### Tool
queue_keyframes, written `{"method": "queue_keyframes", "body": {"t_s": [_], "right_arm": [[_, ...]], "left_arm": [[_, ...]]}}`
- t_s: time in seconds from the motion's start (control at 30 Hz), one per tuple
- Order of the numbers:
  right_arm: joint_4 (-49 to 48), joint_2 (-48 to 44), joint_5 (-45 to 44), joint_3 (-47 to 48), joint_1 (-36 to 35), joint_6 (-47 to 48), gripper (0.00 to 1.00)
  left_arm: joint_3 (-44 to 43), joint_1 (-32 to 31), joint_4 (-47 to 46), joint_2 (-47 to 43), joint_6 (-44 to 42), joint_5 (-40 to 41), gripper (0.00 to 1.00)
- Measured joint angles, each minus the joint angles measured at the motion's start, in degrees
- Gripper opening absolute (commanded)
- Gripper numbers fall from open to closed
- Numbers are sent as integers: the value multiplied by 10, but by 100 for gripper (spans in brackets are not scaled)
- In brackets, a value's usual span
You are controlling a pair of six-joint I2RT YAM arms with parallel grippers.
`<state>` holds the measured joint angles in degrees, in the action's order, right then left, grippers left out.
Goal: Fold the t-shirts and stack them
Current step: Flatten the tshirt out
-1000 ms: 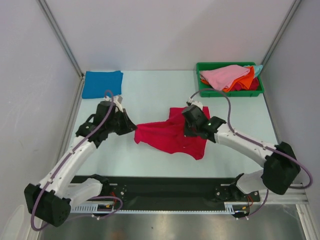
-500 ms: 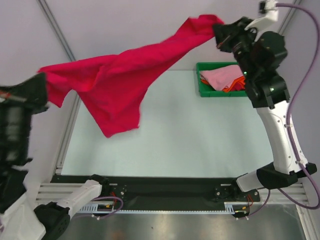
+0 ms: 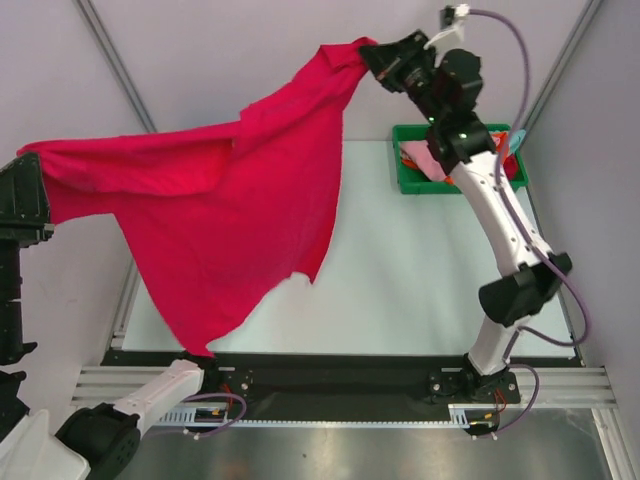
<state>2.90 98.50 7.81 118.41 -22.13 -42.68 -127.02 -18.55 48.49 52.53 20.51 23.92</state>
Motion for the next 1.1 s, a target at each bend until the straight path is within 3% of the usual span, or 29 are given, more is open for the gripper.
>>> {"method": "queue_keyframes", "body": {"t_s": [0.17, 0.27, 0.37, 0.5, 0.57, 0.73, 0.83, 0.97, 1.1], "right_arm": [[-37, 103, 24, 60, -29, -84, 0], [-54, 172, 37, 170, -45, -134, 0], [-79, 191, 43, 217, -48, -172, 0], [-110, 163, 60, 187, -29, -193, 0], [-117, 107, 71, 95, -7, -193, 0], [-24, -6, 96, -68, 64, -123, 0], [71, -44, 115, -135, 106, -48, 0], [164, -62, 133, -262, 148, 40, 0], [238, -56, 124, -393, 178, 103, 0]], "left_arm": [[0, 0, -9, 1, -1, -1, 0], [-2, -1, -28, 1, -1, 0, 0], [-7, -4, -47, 0, -1, 0, 0], [-3, -11, -64, -5, 6, 0, 0], [30, -12, -79, -19, 17, -7, 0], [254, -13, -143, -79, 125, -93, 0], [479, -27, -216, -105, 229, -169, 0], [735, -113, -240, -75, 343, -200, 0], [828, -218, -241, 20, 418, -246, 0]]}}
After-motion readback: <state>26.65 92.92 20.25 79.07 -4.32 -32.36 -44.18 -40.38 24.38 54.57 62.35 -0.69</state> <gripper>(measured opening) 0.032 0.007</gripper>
